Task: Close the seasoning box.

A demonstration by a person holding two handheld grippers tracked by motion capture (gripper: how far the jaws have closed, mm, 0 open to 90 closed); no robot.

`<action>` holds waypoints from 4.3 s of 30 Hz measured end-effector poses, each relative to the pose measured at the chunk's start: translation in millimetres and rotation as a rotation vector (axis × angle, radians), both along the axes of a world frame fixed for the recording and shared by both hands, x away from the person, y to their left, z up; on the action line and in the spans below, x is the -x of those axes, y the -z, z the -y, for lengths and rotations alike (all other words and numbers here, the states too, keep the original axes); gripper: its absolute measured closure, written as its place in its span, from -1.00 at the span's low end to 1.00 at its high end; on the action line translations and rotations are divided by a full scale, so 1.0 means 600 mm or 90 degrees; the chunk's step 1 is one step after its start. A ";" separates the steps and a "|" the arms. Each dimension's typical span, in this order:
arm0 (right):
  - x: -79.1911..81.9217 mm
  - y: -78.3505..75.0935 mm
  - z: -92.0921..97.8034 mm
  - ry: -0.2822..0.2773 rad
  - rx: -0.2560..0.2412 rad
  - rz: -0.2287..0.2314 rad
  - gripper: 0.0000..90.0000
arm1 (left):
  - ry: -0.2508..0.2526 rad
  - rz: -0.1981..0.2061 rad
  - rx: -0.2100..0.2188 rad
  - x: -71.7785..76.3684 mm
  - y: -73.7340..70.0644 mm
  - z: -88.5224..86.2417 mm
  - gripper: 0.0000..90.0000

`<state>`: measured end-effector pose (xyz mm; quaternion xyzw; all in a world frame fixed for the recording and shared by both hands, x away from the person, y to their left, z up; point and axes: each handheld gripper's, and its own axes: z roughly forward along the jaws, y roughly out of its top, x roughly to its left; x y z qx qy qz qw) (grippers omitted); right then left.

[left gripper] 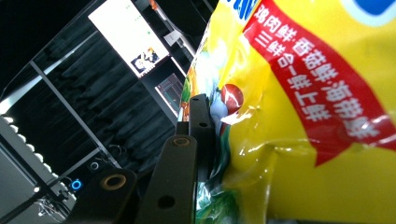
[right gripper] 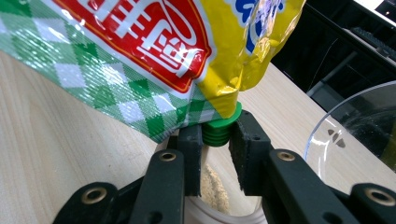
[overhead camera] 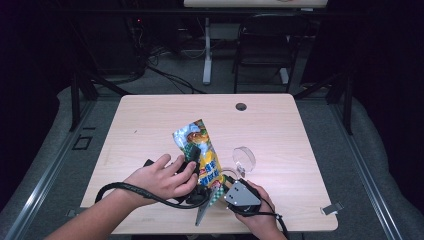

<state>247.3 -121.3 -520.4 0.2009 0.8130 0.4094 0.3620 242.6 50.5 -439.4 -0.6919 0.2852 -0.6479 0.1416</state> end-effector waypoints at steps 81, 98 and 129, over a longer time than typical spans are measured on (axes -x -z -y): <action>-0.002 0.001 -0.004 -0.002 0.026 0.025 0.65 | -0.105 -0.149 0.234 -0.013 0.058 -0.064 0.93; -0.001 0.001 -0.003 -0.002 0.023 0.031 0.64 | -0.123 -0.206 0.307 -0.017 0.078 -0.078 0.95; -0.001 0.003 -0.003 0.006 0.019 0.037 0.61 | -0.139 -0.294 0.448 -0.027 0.105 -0.094 0.95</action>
